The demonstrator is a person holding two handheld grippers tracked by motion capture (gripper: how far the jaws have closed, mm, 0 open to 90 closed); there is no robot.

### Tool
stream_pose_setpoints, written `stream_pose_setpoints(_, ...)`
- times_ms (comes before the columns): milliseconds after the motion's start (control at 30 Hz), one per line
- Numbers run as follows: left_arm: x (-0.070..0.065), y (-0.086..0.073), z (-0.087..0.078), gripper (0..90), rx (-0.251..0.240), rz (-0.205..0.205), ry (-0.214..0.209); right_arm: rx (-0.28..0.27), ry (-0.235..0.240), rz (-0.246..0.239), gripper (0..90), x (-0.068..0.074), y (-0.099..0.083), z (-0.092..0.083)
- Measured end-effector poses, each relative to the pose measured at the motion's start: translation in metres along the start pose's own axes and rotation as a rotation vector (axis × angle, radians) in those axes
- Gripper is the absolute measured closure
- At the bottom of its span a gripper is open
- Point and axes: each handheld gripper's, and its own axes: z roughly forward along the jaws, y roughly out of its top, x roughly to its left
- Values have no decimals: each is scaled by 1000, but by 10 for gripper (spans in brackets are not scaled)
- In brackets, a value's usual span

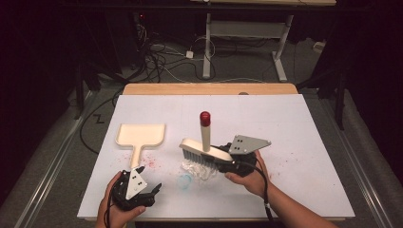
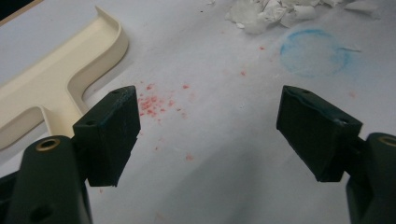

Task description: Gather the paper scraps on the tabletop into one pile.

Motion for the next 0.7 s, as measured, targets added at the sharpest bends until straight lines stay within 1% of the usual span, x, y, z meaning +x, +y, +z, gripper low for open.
stream_pose_setpoints(67,0,0,1,206,2,3,-1,-11,-37,14,676,-9,3,-6)
stream_pose_setpoints(100,-1,0,1,206,2,4,-3,-10,-62,10,676,-14,4,-7)
stream_pose_setpoints(133,0,1,1,206,-4,17,2,-7,-95,-5,676,-18,4,-8)
stream_pose_setpoints(167,-1,1,2,206,3,4,-2,-2,-118,-1,676,-23,2,-7)
stream_pose_setpoints(233,-1,1,2,206,1,4,-5,5,-145,23,676,-33,-3,-3)
stream_pose_setpoints(267,-1,1,2,206,0,4,-6,18,-166,17,676,-37,-5,0)
stream_pose_setpoints(367,0,1,3,206,5,5,-9,68,-254,-43,676,-47,-14,15)
stream_pose_setpoints(400,0,1,3,206,5,6,-11,78,-263,-52,677,-52,-19,20)
stream_pose_setpoints(433,0,1,4,206,-1,22,-7,75,-269,-54,677,-55,-23,25)
stream_pose_setpoints(467,0,1,4,206,1,22,-8,78,-278,-50,677,-58,-27,30)
stream_pose_setpoints(500,0,1,4,206,5,11,-13,93,-282,-54,677,-61,-31,35)
stream_pose_setpoints(533,0,1,3,206,1,25,-9,108,-287,-55,677,-62,-34,40)
stream_pose_setpoints(567,1,0,3,206,1,24,-9,123,-294,-61,677,-64,-37,45)
stream_pose_setpoints(600,0,0,3,206,7,9,-15,136,-292,-58,677,-65,-41,49)
stream_pose_setpoints(667,0,-1,3,206,7,8,-15,126,-261,-23,677,-67,-46,54)
stream_pose_setpoints(700,1,-2,2,206,11,9,-17,122,-251,-16,677,-66,-47,54)
